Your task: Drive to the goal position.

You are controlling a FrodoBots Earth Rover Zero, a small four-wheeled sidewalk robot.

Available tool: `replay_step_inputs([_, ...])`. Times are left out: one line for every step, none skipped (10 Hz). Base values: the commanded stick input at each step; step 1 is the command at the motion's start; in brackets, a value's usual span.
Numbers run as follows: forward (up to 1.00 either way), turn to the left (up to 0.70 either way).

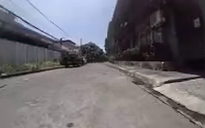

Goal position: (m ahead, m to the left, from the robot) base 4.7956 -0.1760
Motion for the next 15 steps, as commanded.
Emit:
replay_step_inputs([1.0,-0.2])
replay_step_inputs([1.0,-0.29])
replay_step_inputs([1.0,-0.29])
replay_step_inputs([1.0,-0.29])
replay_step_inputs([1.0,-0.29])
replay_step_inputs([1.0,-0.24])
replay_step_inputs([1.0,-0.1])
replay_step_inputs([1.0,0.03])
replay_step_inputs([1.0,0.11])
replay_step_inputs([1.0,0.11])
replay_step_inputs([1.0,0.08])
replay_step_inputs([1.0,0.06])
replay_step_inputs([1.0,-0.11])
replay_step_inputs([1.0,-0.29])
replay_step_inputs([1.0,-0.29])
